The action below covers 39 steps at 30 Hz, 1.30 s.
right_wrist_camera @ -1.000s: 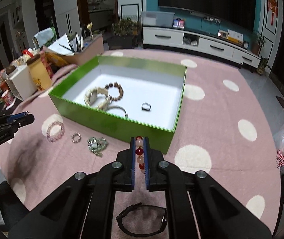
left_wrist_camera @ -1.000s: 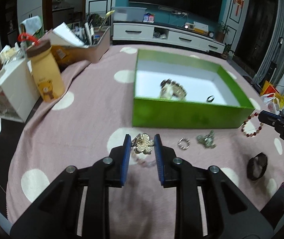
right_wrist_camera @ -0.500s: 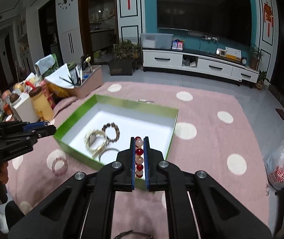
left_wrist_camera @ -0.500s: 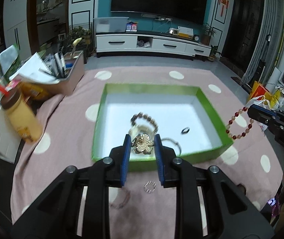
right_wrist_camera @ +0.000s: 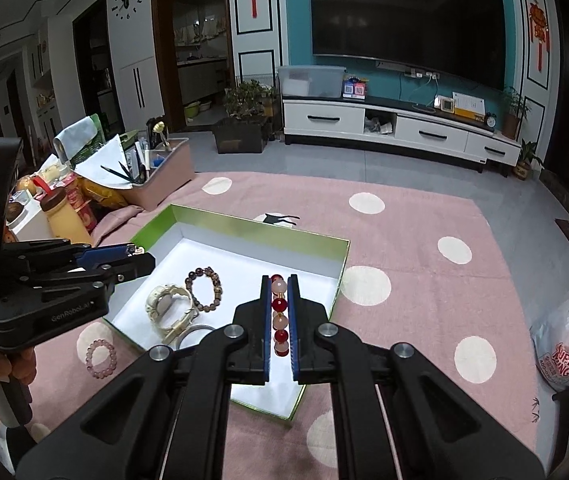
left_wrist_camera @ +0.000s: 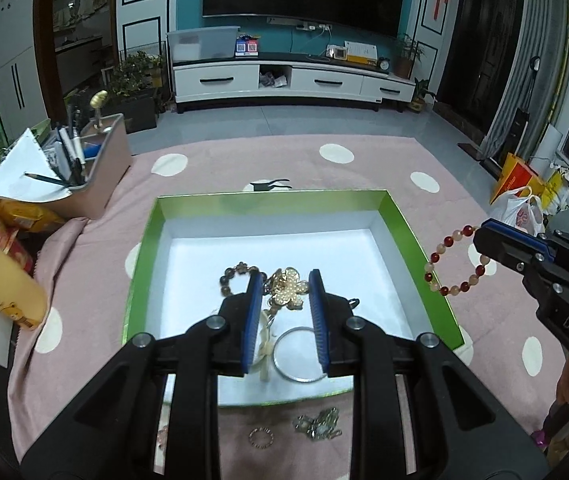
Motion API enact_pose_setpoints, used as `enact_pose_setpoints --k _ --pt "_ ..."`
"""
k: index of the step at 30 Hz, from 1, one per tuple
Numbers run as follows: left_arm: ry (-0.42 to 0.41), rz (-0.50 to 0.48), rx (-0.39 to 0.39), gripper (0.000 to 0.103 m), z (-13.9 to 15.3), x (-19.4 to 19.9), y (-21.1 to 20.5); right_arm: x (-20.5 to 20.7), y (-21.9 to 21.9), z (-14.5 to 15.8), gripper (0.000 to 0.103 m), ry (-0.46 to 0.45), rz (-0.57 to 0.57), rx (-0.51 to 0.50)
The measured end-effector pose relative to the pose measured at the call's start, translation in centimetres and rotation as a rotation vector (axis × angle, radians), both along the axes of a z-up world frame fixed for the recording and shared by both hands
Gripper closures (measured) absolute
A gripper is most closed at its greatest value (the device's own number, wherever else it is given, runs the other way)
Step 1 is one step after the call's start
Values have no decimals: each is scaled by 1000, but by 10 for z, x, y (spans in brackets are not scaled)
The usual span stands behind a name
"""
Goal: Organize jewelry
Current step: 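Carry the brooch and red bead bracelet over the green box and lower them, then open both tools to drop the brooch and red bead bracelet into the box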
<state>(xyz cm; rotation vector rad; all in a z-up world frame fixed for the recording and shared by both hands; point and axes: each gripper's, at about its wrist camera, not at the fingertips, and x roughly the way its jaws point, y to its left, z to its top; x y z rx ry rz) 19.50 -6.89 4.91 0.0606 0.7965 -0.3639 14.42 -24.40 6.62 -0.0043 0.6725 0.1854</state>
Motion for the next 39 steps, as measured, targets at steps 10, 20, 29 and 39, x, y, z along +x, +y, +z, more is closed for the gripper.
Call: enact_pose_setpoints --k 10,20,29,39 --pt "52 8 47 80 -31 27 -14 33 -5 -34 96 92 -7 22" --pt "93 21 77 80 -53 44 -18 51 -3 -62 96 163 -6 30" --pt "119 16 107 80 -66 53 -25 59 0 -72 96 195 -3 18" --pt "139 16 135 79 -73 55 -29 60 -1 -77 96 213 -10 13"
